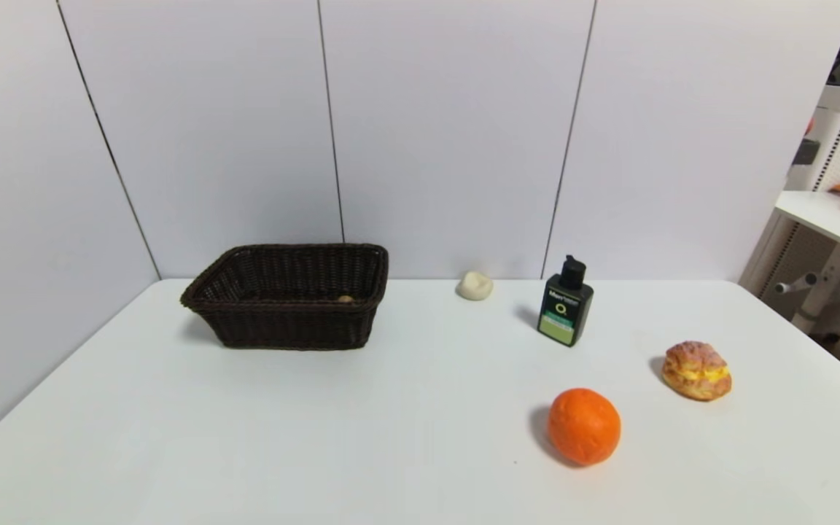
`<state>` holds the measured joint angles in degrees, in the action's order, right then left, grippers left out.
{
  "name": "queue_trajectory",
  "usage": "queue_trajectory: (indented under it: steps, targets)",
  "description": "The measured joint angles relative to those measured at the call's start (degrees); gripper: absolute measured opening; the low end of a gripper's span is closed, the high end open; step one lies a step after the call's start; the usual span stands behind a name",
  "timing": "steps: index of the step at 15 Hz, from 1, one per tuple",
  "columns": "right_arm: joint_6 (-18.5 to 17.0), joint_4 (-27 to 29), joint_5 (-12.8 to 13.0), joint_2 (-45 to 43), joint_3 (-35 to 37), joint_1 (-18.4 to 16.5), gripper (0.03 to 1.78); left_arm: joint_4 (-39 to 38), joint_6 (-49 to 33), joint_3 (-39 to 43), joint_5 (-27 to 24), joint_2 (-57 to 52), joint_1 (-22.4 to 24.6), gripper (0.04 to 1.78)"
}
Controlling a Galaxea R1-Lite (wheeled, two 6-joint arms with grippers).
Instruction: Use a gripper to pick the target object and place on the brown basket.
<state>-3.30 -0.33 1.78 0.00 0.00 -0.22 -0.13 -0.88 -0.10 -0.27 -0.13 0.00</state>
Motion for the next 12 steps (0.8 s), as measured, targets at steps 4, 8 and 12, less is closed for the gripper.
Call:
queue_trajectory:
  steps: [4, 8, 12]
  targets:
    - [0.0, 0.0, 0.0, 0.0, 0.0, 0.0, 1.7, -0.1, -0.7, 0.0, 0.1, 0.0, 0.0, 1.69]
    - [0.0, 0.0, 0.0, 0.0, 0.0, 0.0, 1.7, -0.1, -0.7, 0.0, 0.1, 0.0, 0.0, 1.69]
    - [0.0, 0.0, 0.0, 0.0, 0.0, 0.0, 1.7, -0.1, -0.7, 0.0, 0.1, 0.0, 0.0, 1.69]
